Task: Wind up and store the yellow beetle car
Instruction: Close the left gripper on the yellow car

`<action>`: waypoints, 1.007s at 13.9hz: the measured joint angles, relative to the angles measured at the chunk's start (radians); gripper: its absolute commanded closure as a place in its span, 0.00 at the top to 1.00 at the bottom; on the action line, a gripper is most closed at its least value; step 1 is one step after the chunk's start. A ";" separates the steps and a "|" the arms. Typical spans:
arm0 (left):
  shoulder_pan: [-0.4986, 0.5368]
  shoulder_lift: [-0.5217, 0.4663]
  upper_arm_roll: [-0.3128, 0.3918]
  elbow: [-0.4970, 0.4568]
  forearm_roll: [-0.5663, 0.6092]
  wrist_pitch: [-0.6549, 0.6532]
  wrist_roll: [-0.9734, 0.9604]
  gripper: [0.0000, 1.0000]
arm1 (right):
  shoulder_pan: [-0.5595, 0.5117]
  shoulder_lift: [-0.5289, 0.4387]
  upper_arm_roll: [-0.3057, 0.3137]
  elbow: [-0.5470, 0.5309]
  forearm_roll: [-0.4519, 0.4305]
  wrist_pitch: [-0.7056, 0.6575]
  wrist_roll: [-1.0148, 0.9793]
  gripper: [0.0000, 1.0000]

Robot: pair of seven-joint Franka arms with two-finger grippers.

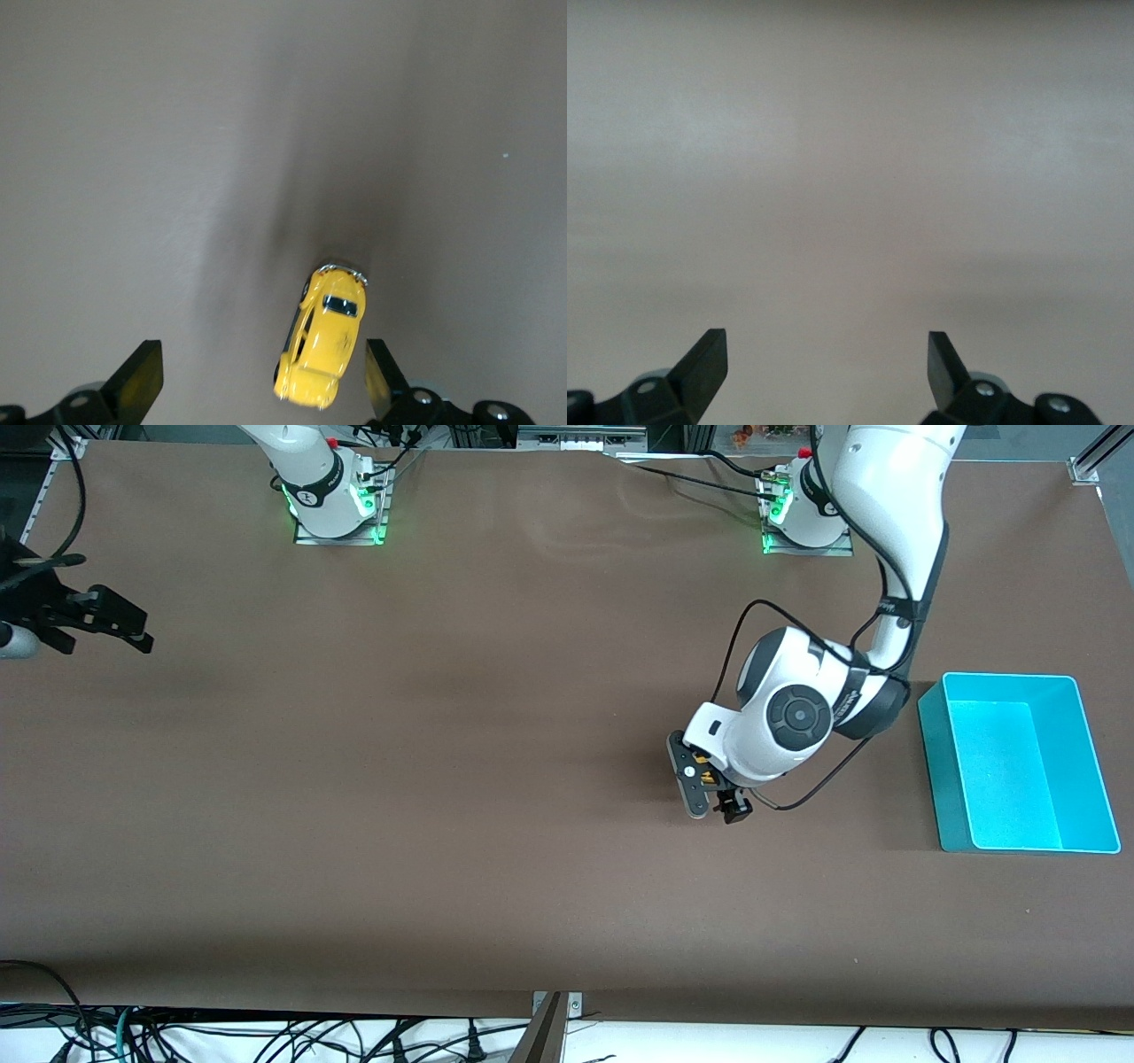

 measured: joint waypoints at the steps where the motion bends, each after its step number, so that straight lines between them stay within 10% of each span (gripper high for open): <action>1: -0.001 0.001 -0.010 -0.031 0.000 0.043 0.031 1.00 | 0.001 0.000 0.006 0.000 0.000 -0.005 0.004 1.00; 14: 0.000 -0.054 -0.020 -0.331 0.000 0.317 0.195 1.00 | -0.004 0.084 -0.011 0.044 -0.001 -0.016 0.019 1.00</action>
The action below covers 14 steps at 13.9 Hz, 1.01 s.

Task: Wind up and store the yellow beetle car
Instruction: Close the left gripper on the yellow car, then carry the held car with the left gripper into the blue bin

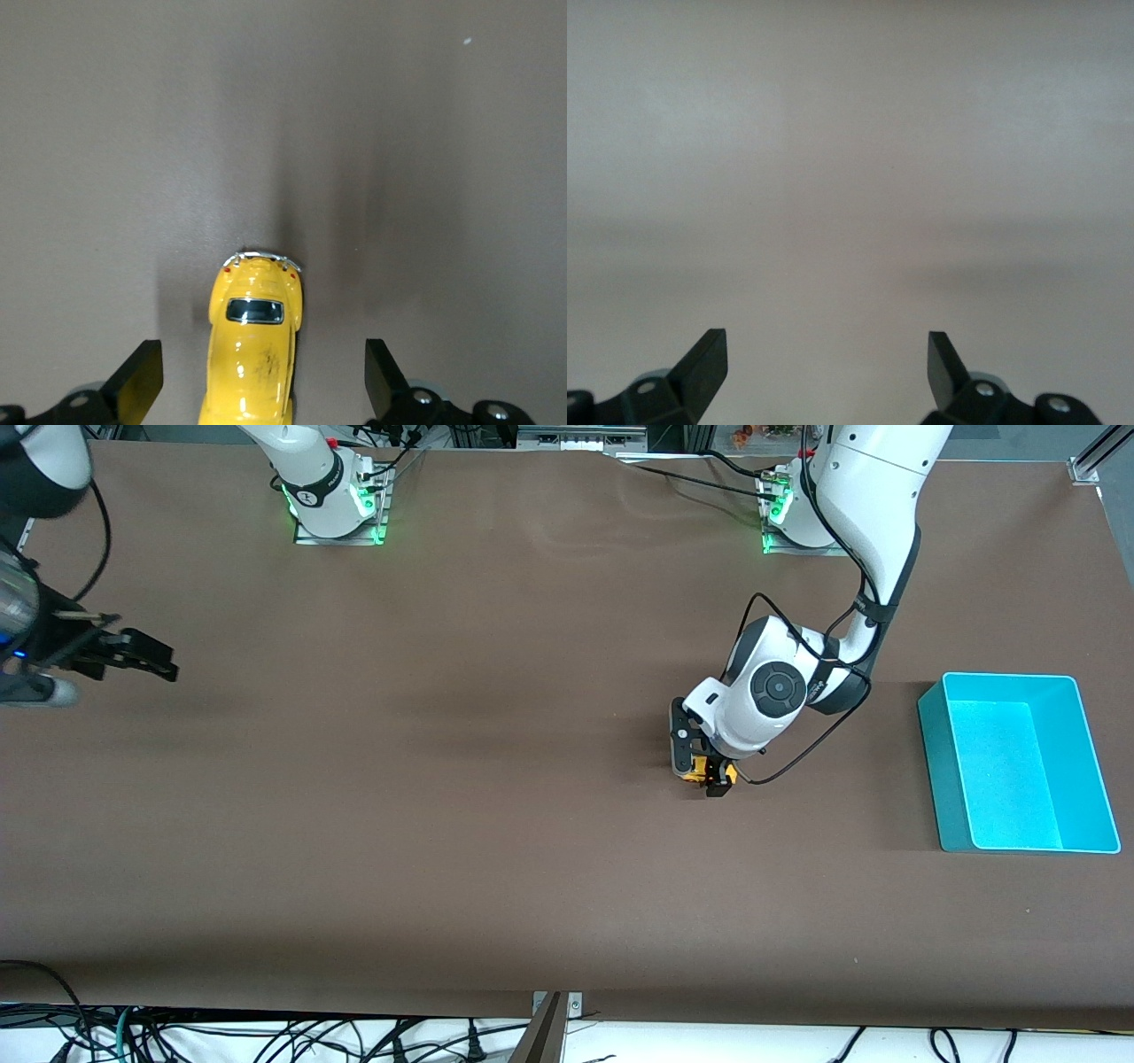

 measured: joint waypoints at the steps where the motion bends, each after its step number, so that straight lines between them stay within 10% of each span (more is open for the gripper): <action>1: 0.000 0.000 0.000 -0.019 0.000 0.023 0.002 1.00 | 0.001 -0.018 0.003 0.006 0.001 -0.019 0.000 1.00; 4: 0.000 -0.001 0.000 -0.038 0.000 0.042 0.026 0.97 | 0.005 -0.060 0.037 0.007 0.002 0.005 0.017 1.00; 8: 0.000 -0.008 0.000 -0.038 0.000 0.043 0.034 0.57 | -0.011 0.006 0.025 -0.004 0.002 0.167 0.028 1.00; 14: 0.000 -0.015 0.000 -0.038 0.000 0.045 0.040 0.35 | -0.028 0.020 -0.028 0.000 0.002 0.091 0.024 1.00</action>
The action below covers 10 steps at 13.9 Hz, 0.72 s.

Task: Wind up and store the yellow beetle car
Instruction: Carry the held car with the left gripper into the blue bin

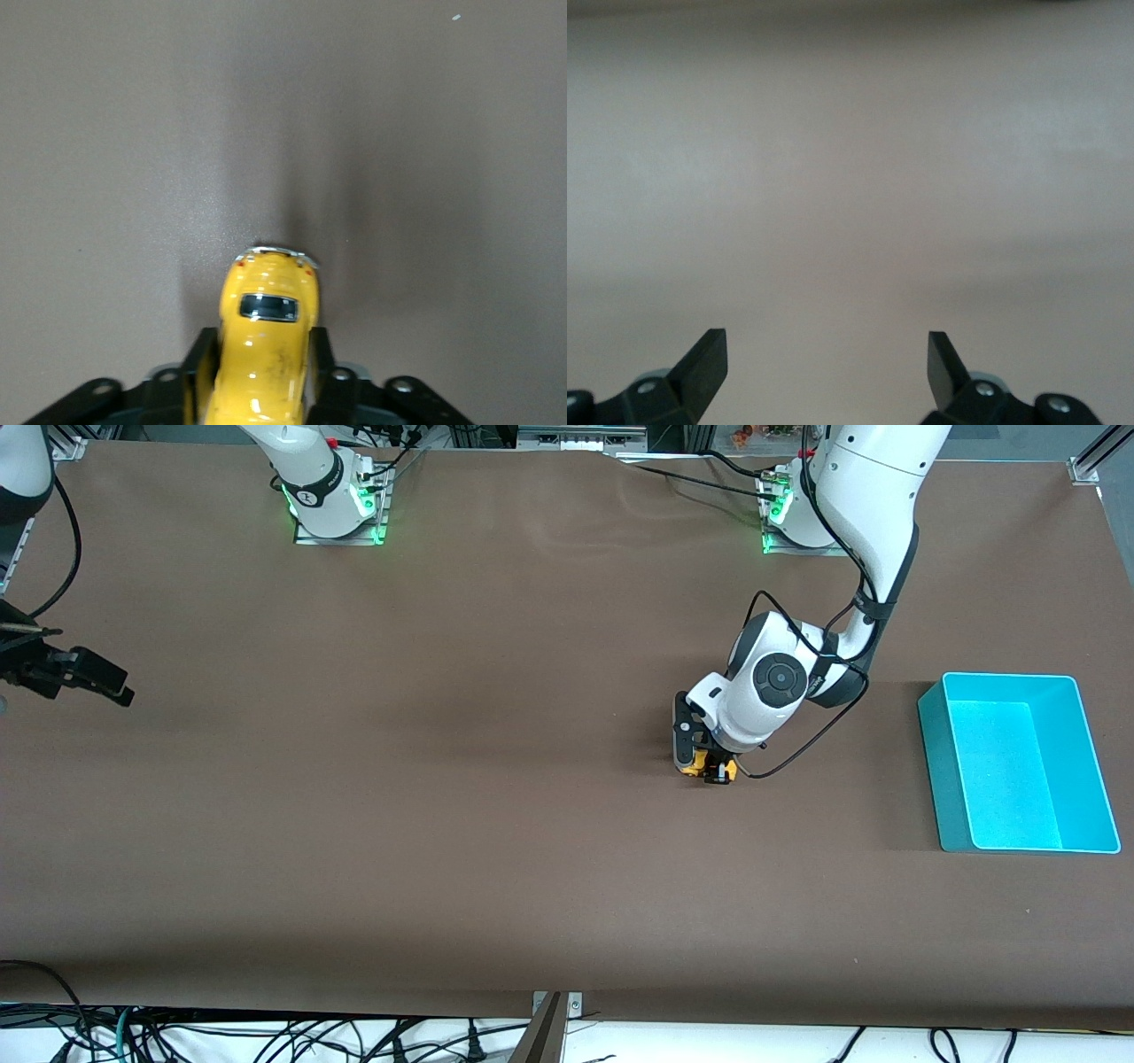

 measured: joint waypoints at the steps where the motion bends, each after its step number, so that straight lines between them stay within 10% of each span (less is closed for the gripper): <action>1: 0.000 0.000 0.000 0.000 0.000 0.000 0.000 0.34 | 0.001 -0.004 0.001 0.000 0.000 -0.016 0.000 1.00; 10: 0.020 -0.036 0.009 0.030 0.000 -0.069 0.003 0.30 | 0.006 -0.005 0.027 -0.001 0.012 -0.027 0.002 1.00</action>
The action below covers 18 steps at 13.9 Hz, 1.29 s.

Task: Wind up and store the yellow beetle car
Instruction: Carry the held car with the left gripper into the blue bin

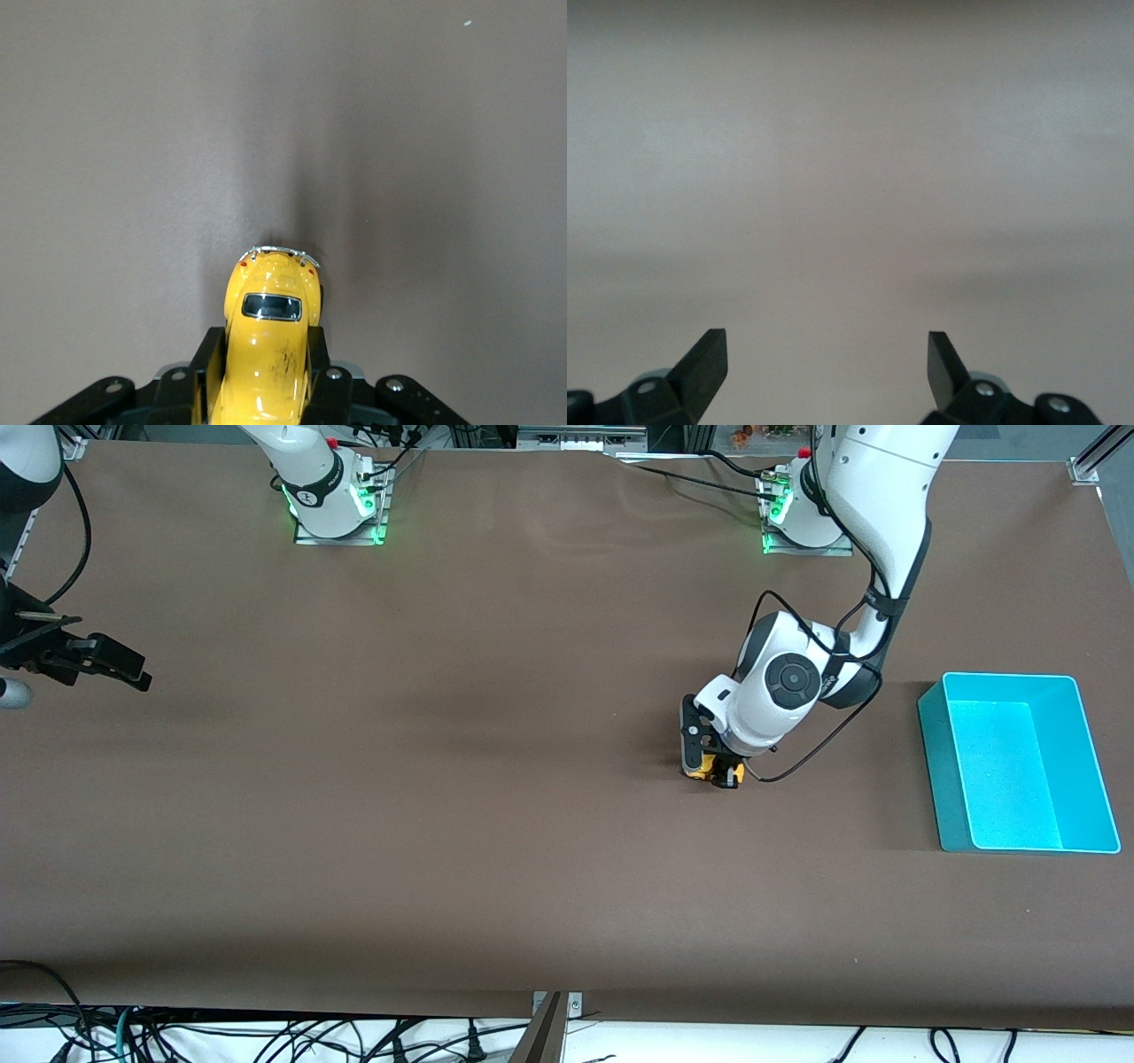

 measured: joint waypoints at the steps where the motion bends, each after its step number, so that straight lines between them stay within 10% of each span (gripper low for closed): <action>1: 0.008 -0.017 0.000 0.009 0.000 -0.040 0.000 0.31 | 0.000 -0.001 0.002 0.000 0.003 0.000 0.000 1.00; 8: 0.180 -0.201 0.129 0.105 0.001 -0.440 0.256 0.32 | 0.000 -0.048 0.005 -0.015 0.019 -0.116 -0.003 1.00; 18: 0.452 -0.190 0.315 0.134 -0.016 -0.443 0.895 0.32 | 0.000 -0.099 0.005 -0.050 0.022 -0.087 -0.010 1.00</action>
